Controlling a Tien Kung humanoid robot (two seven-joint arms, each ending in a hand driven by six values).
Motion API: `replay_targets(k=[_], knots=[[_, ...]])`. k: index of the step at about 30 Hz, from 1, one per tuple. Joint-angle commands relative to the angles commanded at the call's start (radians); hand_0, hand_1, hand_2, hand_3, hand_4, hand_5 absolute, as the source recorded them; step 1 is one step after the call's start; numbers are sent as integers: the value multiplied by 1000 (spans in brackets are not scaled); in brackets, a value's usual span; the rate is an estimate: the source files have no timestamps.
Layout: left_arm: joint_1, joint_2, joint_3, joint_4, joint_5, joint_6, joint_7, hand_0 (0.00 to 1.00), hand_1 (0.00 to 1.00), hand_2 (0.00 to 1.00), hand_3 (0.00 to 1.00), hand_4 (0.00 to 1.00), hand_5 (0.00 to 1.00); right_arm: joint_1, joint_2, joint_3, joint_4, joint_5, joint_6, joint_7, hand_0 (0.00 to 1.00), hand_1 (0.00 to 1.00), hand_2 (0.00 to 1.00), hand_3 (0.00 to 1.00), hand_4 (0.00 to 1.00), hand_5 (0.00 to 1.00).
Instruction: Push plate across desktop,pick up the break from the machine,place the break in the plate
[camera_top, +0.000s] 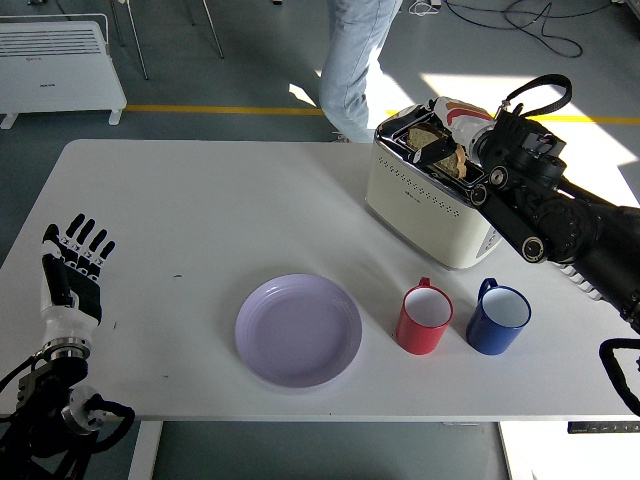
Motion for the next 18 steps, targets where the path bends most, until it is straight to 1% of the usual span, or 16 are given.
replay_targets(k=[3,4,9,10,16,17,18], knots=[[0,0,0,1,0,0,0,768,818,870,806,590,998,-1,2,-7,-3,7,-6,3,680,702,665,768,847,338],[-1,0,1,1,0,0,0,768,818,870,808,589,998,0,4,-11,-5,8,-6,4,555,616,591,715,797,289],[-5,0,4,1,-1,0,-1,768,818,870,808,589,998,3,19,-28,-27,7,-8,8,555,616,591,715,797,289],[-5,0,5,1,-1,0,-1,768,817,870,808,589,998,5,21,-31,-31,7,-12,9,482,559,541,676,727,217],[-7,0,8,1,-3,1,-2,768,817,870,808,589,998,10,29,-50,-41,11,-37,5,482,559,541,676,727,217],[-7,0,9,1,-3,1,-2,768,818,870,809,589,998,11,30,-53,-43,12,-41,4,424,500,503,605,608,145],[-8,0,10,1,-3,1,-2,768,818,870,809,589,998,13,31,-55,-45,13,-46,2,424,500,503,605,608,145]])
